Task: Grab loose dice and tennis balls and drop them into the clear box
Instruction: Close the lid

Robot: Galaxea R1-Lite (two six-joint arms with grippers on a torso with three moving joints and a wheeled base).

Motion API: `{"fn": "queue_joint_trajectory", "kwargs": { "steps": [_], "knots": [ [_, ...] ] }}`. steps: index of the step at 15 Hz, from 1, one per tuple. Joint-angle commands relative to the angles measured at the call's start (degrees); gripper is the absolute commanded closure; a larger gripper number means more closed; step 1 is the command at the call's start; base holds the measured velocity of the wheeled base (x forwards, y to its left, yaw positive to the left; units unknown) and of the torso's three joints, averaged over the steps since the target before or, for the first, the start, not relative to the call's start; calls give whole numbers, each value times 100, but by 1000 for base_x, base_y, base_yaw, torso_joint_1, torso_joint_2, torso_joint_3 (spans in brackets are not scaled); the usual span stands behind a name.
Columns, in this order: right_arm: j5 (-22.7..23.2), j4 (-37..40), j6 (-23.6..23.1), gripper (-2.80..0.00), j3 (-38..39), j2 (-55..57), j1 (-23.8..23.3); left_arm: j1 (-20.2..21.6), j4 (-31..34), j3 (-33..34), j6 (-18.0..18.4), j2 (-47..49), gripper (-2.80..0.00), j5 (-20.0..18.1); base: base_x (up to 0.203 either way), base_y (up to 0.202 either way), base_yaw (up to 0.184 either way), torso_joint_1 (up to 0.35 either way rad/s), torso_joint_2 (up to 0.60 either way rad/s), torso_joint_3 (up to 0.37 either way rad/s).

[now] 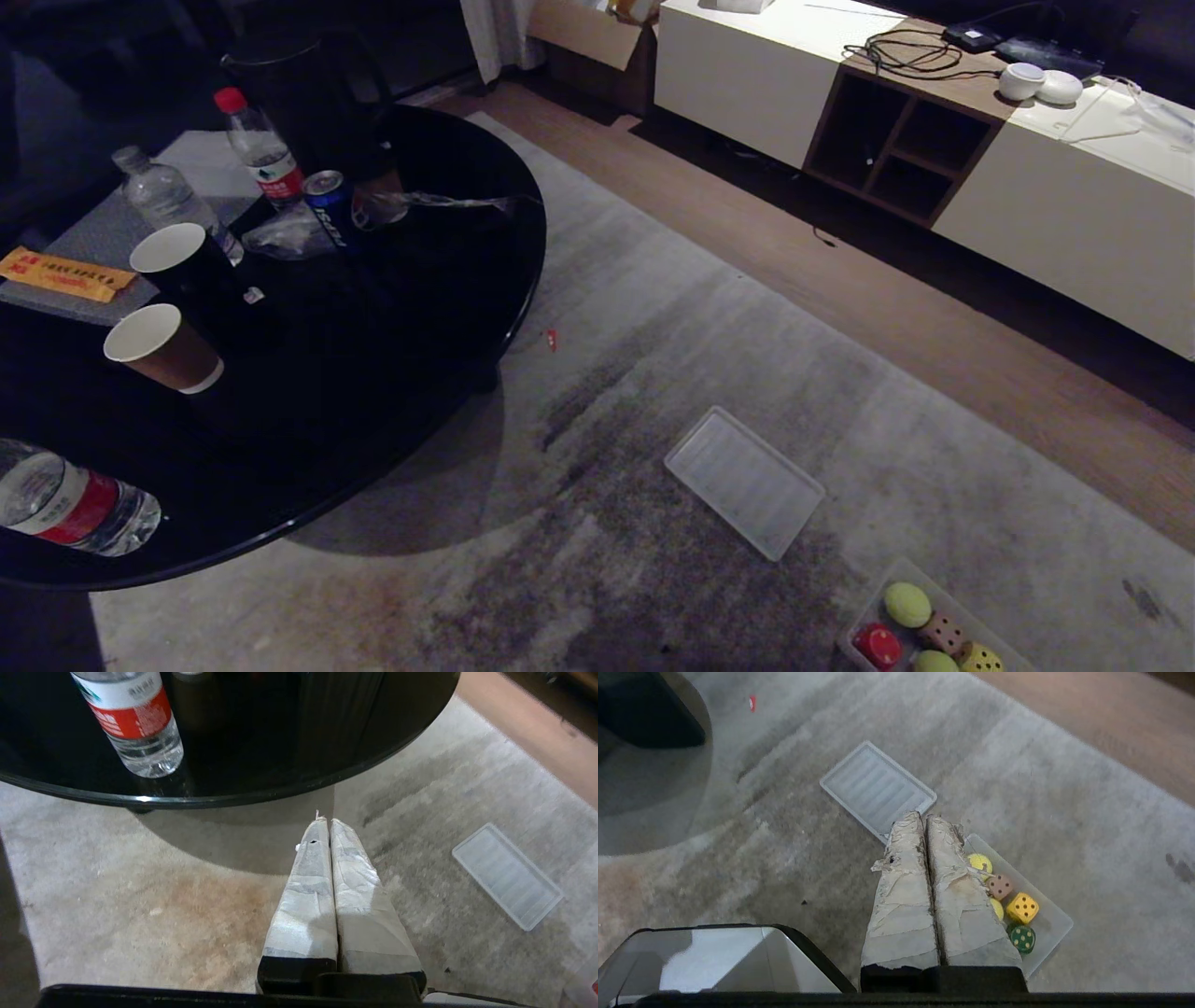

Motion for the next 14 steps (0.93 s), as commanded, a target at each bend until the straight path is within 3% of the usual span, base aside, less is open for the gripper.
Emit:
{"fn": "queue_joint_trajectory", "kwargs": {
  "steps": [1,14],
  "knots": [
    [-7,8,1,0,0,7,4,0,0,9,-8,9,0,4,0,0,0,-1,2,-203],
    [2,8,1,0,0,7,4,0,0,9,-8,9,0,4,0,0,0,1,2,-199]
  ]
}}
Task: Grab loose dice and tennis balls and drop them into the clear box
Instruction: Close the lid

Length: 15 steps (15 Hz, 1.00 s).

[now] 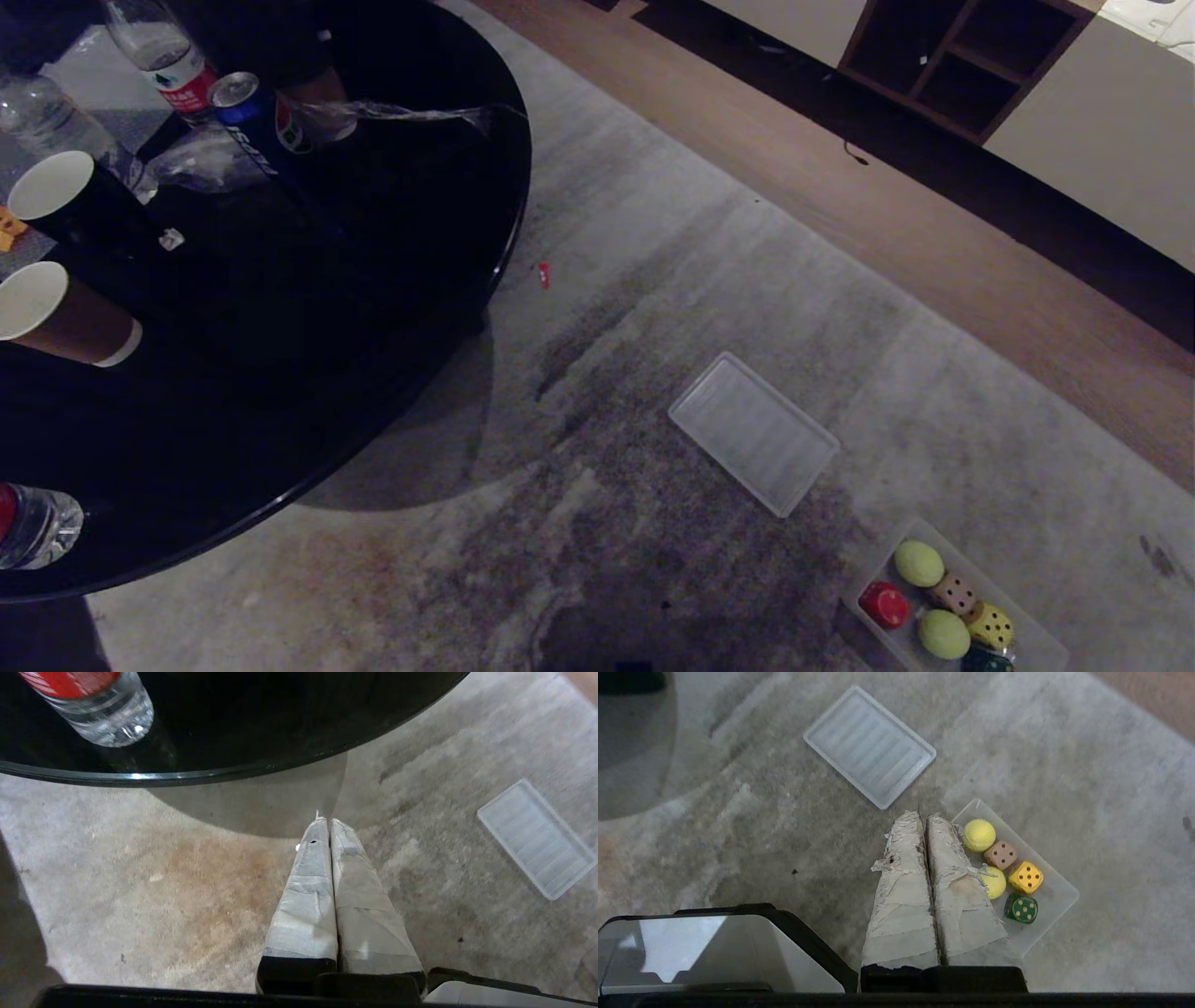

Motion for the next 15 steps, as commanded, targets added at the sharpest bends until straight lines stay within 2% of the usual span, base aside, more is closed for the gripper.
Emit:
{"fn": "queue_joint_trajectory", "kwargs": {
  "steps": [1,15],
  "knots": [
    [-3,8,1,0,-2,7,4,0,0,9,-8,9,0,4,0,0,0,-1,6,-203],
    [5,8,1,0,-2,7,4,0,0,9,-8,9,0,4,0,0,0,3,3,-195]
  ]
}}
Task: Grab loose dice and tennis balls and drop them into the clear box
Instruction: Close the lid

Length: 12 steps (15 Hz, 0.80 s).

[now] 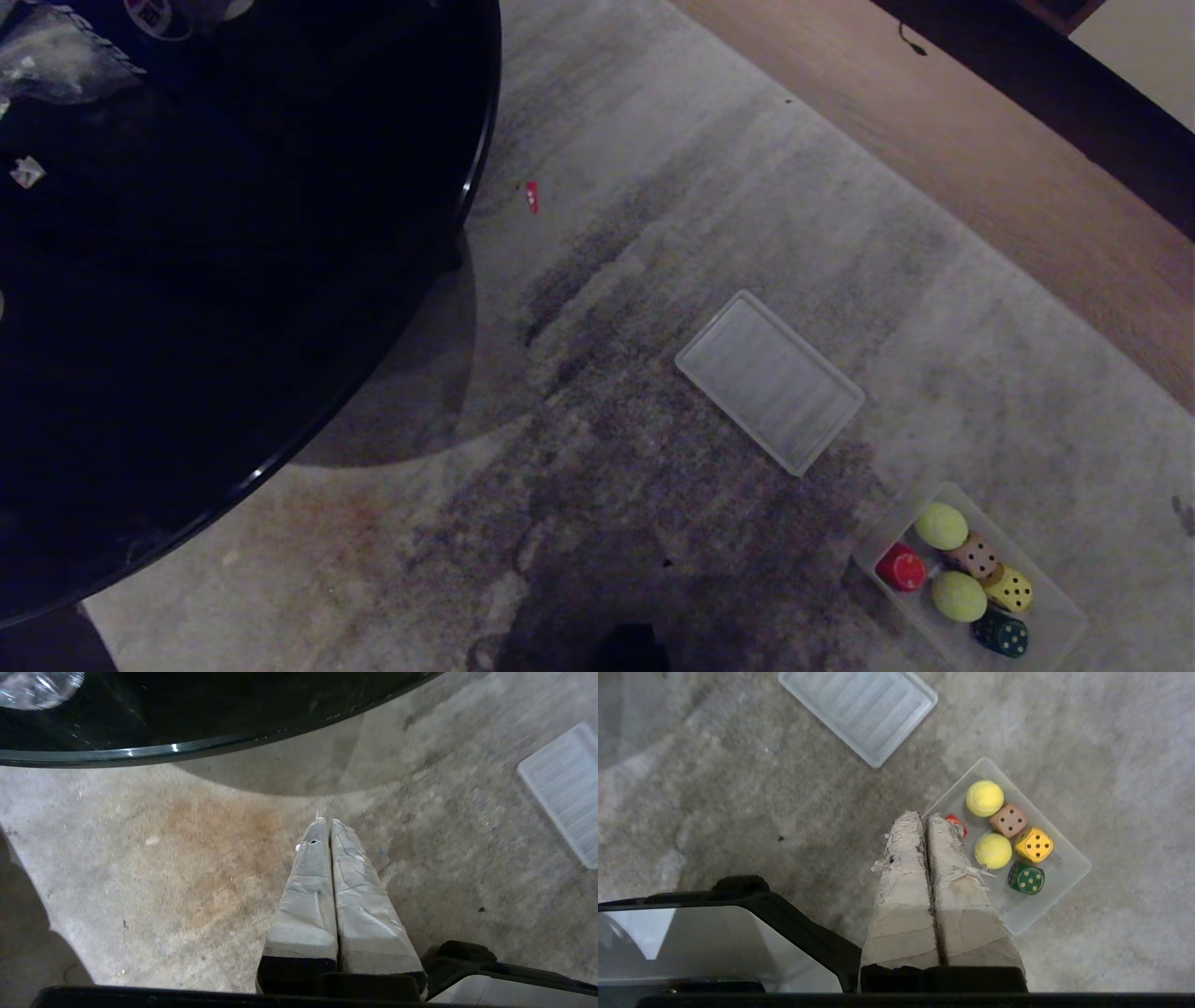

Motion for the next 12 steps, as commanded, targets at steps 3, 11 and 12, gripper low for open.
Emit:
{"fn": "queue_joint_trajectory", "kwargs": {
  "steps": [3,11,12],
  "knots": [
    [5,6,6,0,0,5,-3,0,-2,9,-8,9,0,4,0,0,0,5,5,-199],
    [-3,6,1,0,0,5,-3,0,-2,9,-8,9,0,4,0,0,0,2,1,-198],
    [5,6,1,0,0,5,-3,0,-3,9,-8,9,0,4,0,0,0,3,2,-201]
  ]
}}
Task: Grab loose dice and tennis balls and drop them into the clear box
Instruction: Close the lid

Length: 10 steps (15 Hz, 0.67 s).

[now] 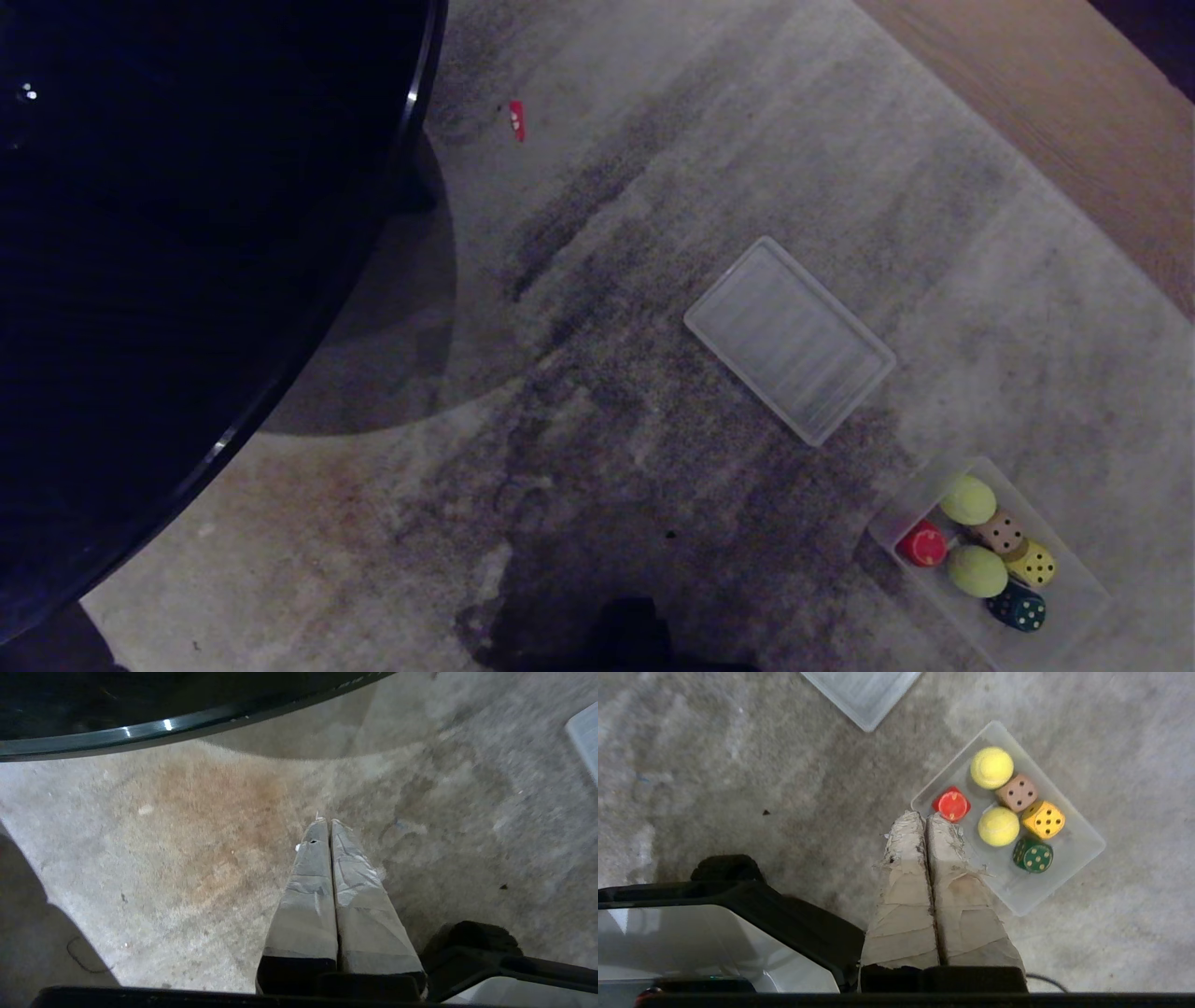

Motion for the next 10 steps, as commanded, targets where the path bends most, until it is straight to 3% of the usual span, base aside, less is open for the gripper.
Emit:
{"fn": "queue_joint_trajectory", "kwargs": {
  "steps": [1,10],
  "knots": [
    [2,16,3,0,-13,-2,0,0,2,9,-8,6,0,4,0,0,0,1,6,-190],
    [2,16,-23,0,-13,-2,0,0,2,9,-8,6,0,4,0,0,0,2,3,-197]
  ]
}}
